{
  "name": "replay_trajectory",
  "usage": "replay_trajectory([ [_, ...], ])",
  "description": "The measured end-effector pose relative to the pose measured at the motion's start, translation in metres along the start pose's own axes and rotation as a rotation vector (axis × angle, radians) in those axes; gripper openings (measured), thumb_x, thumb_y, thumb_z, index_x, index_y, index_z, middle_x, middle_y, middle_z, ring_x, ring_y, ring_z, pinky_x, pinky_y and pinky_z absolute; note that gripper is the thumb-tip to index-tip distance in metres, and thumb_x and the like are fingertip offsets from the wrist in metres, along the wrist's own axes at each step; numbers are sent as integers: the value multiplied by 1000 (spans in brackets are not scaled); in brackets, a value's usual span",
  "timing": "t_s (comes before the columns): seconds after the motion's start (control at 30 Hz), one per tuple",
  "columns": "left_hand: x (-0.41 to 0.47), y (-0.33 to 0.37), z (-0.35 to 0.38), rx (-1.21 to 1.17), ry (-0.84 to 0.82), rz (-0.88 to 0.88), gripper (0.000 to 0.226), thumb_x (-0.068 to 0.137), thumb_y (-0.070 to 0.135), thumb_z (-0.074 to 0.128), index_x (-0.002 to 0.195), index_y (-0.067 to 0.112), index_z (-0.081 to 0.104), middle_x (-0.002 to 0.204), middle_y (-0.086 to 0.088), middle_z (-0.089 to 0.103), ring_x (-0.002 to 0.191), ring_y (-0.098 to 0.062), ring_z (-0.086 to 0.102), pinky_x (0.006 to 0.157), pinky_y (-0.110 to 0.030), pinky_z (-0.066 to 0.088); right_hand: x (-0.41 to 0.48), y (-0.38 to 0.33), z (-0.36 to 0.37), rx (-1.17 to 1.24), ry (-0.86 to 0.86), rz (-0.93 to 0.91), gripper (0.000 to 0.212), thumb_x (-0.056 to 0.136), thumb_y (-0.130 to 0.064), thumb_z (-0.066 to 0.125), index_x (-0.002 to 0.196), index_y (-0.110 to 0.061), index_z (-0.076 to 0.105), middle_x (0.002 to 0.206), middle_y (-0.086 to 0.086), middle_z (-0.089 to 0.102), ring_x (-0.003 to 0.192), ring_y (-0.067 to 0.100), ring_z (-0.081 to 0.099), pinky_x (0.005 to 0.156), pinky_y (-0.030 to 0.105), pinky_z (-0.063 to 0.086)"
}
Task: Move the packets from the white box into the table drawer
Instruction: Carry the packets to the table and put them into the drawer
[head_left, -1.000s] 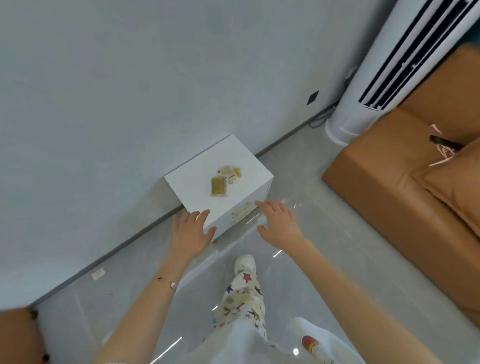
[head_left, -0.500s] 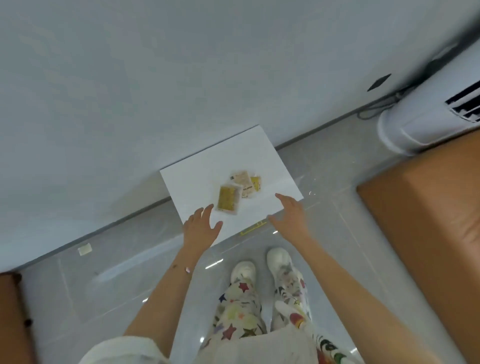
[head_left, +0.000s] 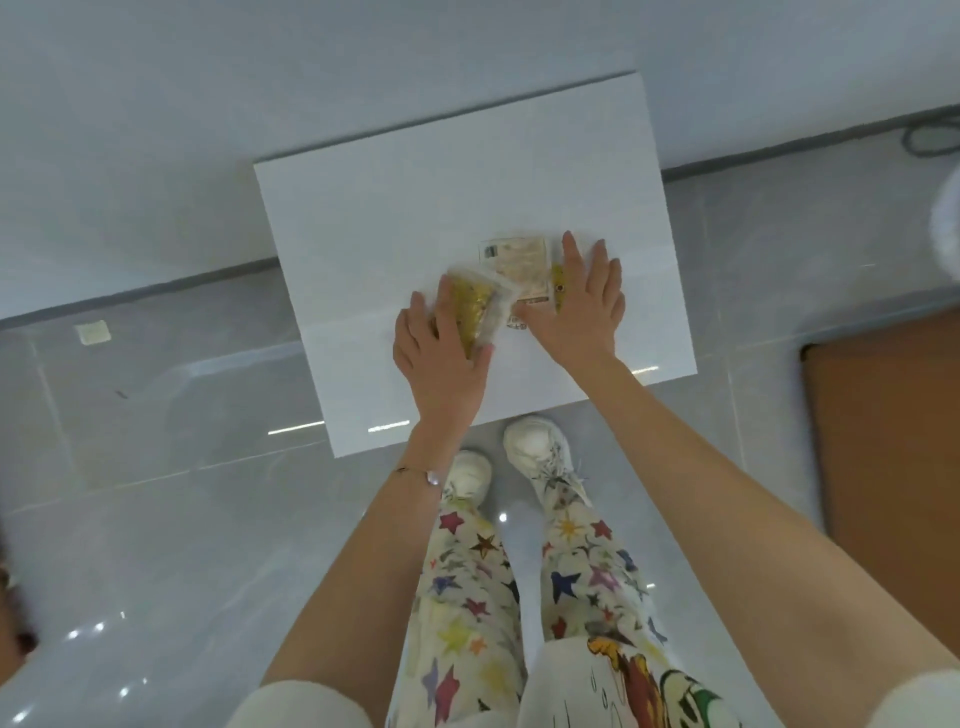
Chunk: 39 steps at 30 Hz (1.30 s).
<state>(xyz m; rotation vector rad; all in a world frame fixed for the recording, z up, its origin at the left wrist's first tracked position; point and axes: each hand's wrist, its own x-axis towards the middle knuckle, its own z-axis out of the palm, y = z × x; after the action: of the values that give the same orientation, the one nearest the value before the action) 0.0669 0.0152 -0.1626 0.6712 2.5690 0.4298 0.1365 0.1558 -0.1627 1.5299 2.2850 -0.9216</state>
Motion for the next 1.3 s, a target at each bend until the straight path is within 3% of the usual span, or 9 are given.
replay_trajectory([
  [0.13,-1,1,-1,33,76,6,86,74,25,76,148,17,32,129,-13,48,116,-35,45,97,-48,37,-4,-4,0,1,73,-46,94,82,-41,68,153,-27,8,156,8,18,146,30,8,117,47,14],
  [0.27,-5,0,-14,-1,-90,-164,97,76,30,76,151,17,15,132,-12,38,120,-29,37,97,-40,34,-5,-10,-6,-100,30,-64,92,82,-34,69,153,-23,11,143,10,31,134,31,24,107,42,24],
  [0.37,-11,-10,-26,-115,-145,-244,91,72,26,79,143,10,24,131,-14,35,121,-31,37,94,-38,38,-4,-17,-13,-81,-80,31,88,77,-32,73,148,-23,22,136,11,36,127,33,31,101,41,30],
  [0.5,-23,-31,-37,-462,-177,-402,86,66,22,84,131,14,28,122,-11,44,113,-30,49,95,-38,46,-13,-21,-14,162,-173,115,42,74,-19,72,112,-13,55,116,15,52,103,28,54,76,36,51],
  [0.6,-38,-38,-55,-802,-258,-562,82,71,16,83,128,20,23,114,-9,52,96,-22,60,74,-25,52,-32,-28,-21,461,-256,140,15,78,-5,66,91,-7,58,91,11,59,72,20,54,54,23,40],
  [0.67,-49,-38,-71,-939,-254,-609,82,73,12,82,131,19,23,113,-8,52,88,-13,59,63,-14,48,-46,-37,-30,551,-314,137,15,81,-5,65,95,-5,60,85,5,58,73,18,53,59,25,40],
  [0.87,-89,-39,-154,-1198,-101,-637,75,75,21,81,129,26,28,111,-1,59,94,-9,62,66,-16,50,-92,-92,-76,636,-466,69,12,87,-11,64,95,-20,63,96,1,68,88,19,65,76,35,55],
  [1.17,-189,-54,-309,-1304,114,-548,52,89,13,64,128,26,32,113,-2,61,95,-14,64,64,-18,53,-188,-200,-155,612,-665,-125,21,94,-17,59,114,-17,62,110,4,70,99,24,68,81,42,58],
  [1.3,-253,-83,-351,-1309,208,-575,50,90,3,60,128,23,32,115,-6,60,94,-14,64,63,-16,53,-238,-232,-158,506,-690,-218,27,92,-17,61,118,-14,57,114,8,68,98,25,69,73,40,60],
])
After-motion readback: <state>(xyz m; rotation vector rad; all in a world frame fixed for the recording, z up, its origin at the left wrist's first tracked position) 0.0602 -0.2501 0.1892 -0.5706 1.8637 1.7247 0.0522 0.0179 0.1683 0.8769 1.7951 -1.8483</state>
